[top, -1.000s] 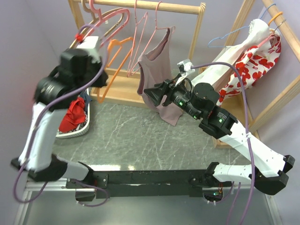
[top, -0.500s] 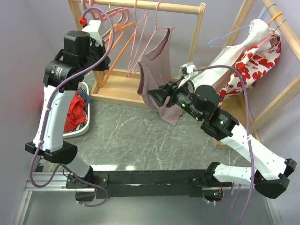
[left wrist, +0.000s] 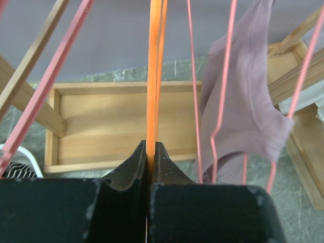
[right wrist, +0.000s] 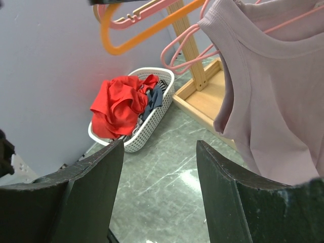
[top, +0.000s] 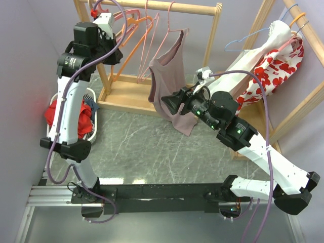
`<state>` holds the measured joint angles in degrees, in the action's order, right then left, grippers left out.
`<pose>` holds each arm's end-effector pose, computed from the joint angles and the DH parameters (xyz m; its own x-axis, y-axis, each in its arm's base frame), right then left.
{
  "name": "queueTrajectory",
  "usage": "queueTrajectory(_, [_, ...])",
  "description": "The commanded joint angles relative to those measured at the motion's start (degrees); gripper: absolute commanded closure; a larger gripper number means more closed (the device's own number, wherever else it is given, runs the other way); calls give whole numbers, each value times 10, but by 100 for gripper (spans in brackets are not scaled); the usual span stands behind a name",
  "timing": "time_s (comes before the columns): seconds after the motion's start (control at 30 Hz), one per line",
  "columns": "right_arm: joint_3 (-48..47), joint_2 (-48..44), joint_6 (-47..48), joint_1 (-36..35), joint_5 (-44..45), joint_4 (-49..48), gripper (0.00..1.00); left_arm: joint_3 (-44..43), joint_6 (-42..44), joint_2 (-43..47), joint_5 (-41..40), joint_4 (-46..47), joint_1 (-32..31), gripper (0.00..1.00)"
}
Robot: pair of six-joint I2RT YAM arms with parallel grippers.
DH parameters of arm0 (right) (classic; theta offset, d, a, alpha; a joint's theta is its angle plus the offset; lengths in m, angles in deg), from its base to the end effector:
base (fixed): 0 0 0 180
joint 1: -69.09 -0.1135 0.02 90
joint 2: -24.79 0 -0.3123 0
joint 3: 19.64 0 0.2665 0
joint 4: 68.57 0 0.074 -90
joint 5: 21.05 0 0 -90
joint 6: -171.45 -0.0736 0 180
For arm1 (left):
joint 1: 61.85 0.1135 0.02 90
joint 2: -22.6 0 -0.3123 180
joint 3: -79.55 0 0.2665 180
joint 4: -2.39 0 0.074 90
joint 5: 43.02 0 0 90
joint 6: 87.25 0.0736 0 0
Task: Remove the tank top from the hanger
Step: Place the hanger at the clothesline.
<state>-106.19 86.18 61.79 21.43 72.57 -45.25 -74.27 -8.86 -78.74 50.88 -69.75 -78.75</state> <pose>0.1779 0.1883 0.5057 -0.2135 0.2642 -0.9405 -0.6619 0.6689 0.3382 0.3646 -0.1160 0.5815 -0.3860 -0.0926 -0.9178 0.2793 0.9365 -0.2119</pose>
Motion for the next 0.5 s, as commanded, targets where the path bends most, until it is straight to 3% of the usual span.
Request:
queueTrajectory(0.0, [5,-11,1,7,-3,-21,33,-6,11,-3,34,63,12,99])
queueTrajectory(0.17, [2,-4,2,12,-9,-20,33,7,10,2,54,102,25,99])
queueTrajectory(0.3, [3,-5,1,14,-11,-22,33,0,18,-8,45,73,26,99])
queueTrajectory(0.47, [1,-1,-1,17,-16,-24,33,77,13,12,46,83,27,99])
